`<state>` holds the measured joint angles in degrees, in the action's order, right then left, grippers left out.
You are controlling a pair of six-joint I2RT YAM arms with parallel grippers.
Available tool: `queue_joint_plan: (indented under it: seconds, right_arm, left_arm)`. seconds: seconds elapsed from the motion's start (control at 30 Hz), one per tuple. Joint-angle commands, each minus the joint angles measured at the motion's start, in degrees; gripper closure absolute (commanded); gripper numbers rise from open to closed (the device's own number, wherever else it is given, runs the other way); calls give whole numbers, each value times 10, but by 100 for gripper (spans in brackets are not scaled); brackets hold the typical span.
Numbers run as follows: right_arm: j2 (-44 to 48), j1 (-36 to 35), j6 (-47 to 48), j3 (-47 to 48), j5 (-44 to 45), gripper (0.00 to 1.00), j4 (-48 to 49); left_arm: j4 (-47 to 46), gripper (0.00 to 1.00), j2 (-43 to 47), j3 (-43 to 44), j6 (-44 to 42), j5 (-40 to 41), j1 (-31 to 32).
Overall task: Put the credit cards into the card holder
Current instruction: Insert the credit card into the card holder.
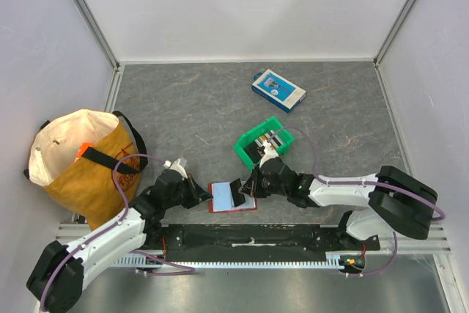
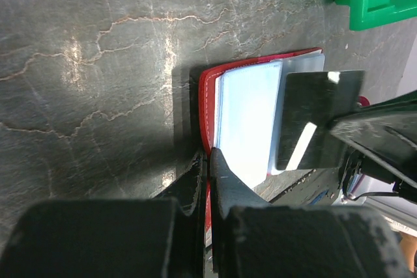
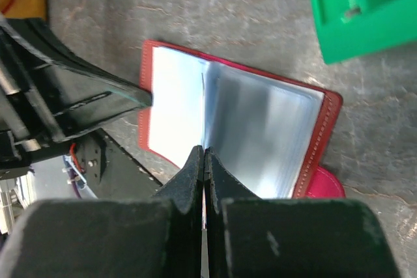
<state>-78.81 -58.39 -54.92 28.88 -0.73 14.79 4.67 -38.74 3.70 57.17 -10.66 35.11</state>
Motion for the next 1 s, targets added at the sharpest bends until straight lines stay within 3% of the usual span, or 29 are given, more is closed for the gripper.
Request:
queue_joint_plan:
  seconds: [0.0, 0.43, 0.57, 0.73, 0.97]
  right_arm:
    - [-22, -14, -59, -29, 54, 100, 73]
    - [-44, -16, -114, -92, 55, 100, 203]
    - [-14, -18, -107, -83, 78, 100, 164]
    - [28, -18, -100, -83, 103, 100, 135]
    - [-6, -24, -105, -75, 89, 100, 150]
  left_arm:
    - [-14, 98, -2, -12, 5, 10, 0]
    - [-26, 97, 9, -29, 21, 7, 0]
    - [-6, 94, 28, -27, 24, 15, 0]
    - [14, 98, 47, -25, 22, 25, 0]
    - [8, 98, 28, -24, 18, 23, 0]
